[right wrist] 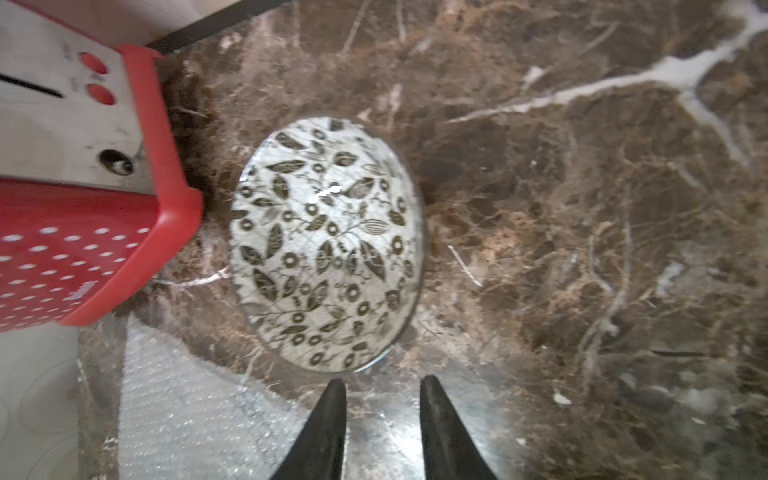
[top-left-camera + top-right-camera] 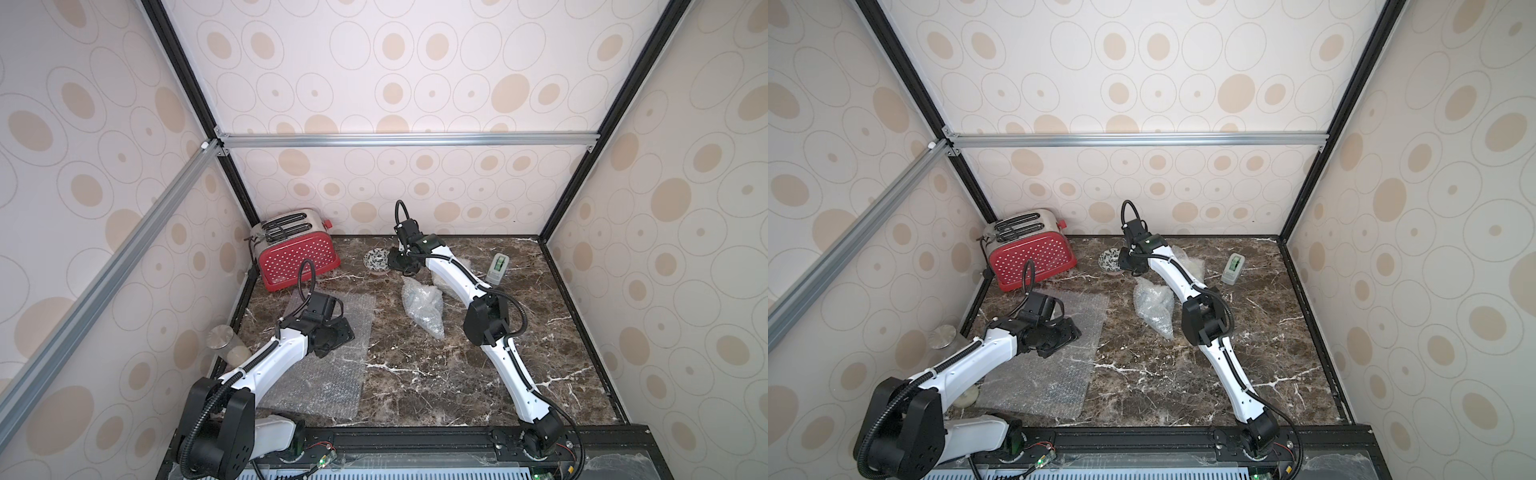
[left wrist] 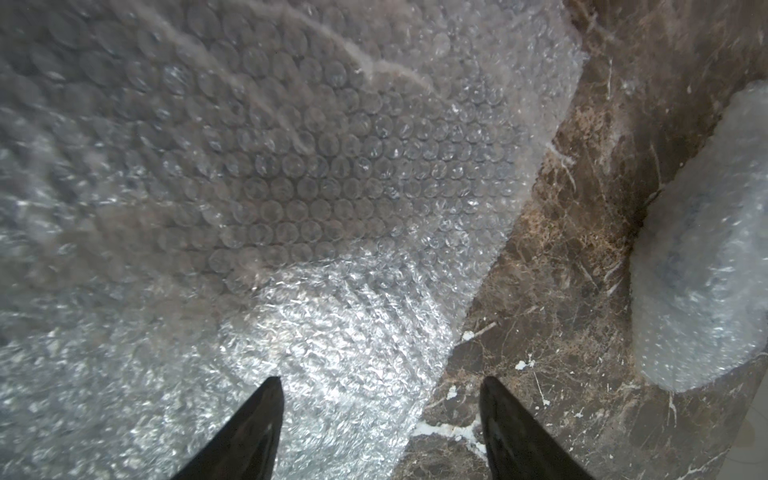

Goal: Wrap bowls in bubble wrap
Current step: Pick up the bowl from the center of the board, then move the bubble wrap to the center of the board.

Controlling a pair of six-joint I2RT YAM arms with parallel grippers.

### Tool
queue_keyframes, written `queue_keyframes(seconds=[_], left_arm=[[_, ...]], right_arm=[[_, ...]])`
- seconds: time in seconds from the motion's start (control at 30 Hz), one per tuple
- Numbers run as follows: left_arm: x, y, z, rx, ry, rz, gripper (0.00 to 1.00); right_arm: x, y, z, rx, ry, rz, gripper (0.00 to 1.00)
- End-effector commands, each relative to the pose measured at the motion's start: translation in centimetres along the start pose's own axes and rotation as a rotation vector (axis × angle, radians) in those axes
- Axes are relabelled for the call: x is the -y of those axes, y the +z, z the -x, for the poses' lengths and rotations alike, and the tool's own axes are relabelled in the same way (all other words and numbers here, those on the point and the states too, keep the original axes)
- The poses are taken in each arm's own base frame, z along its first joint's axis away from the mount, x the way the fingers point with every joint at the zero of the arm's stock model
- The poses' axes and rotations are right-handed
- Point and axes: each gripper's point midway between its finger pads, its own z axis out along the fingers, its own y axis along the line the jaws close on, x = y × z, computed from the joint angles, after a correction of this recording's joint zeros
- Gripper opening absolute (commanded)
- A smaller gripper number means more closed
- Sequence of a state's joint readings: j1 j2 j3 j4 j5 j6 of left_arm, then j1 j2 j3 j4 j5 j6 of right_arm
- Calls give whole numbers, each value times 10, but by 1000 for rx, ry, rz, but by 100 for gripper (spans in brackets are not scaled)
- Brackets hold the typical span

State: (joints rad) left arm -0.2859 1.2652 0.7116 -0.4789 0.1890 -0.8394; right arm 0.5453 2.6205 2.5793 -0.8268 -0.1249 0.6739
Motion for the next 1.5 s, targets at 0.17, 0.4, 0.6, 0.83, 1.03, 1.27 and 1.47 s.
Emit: queue_keyframes(seconds=[0.17,0.4,0.6,0.83,1.03,1.27,1.47], left_arm=[[-9,0,-1,-13,32,41,73],[-9,1,0,-12,32,36,73],[-16,0,-4,-19,39,61,73],[-26,2,-15,-50,45,89,73],[-31,5,-24,-73,41,91,73],[-27,14,-33,-117,37,48,72],[-22,23,-38,-141,8,11,71]], right_arm=[[2,11,9,4,29,44,34],[7,31,12,10,70,72,34],[12,48,7,-2,88,72,30],[10,46,11,9,86,85,6],[0,23,26,46,77,125,0],[-24,-32,46,93,24,198,0],[-39,-90,48,111,-52,229,0]])
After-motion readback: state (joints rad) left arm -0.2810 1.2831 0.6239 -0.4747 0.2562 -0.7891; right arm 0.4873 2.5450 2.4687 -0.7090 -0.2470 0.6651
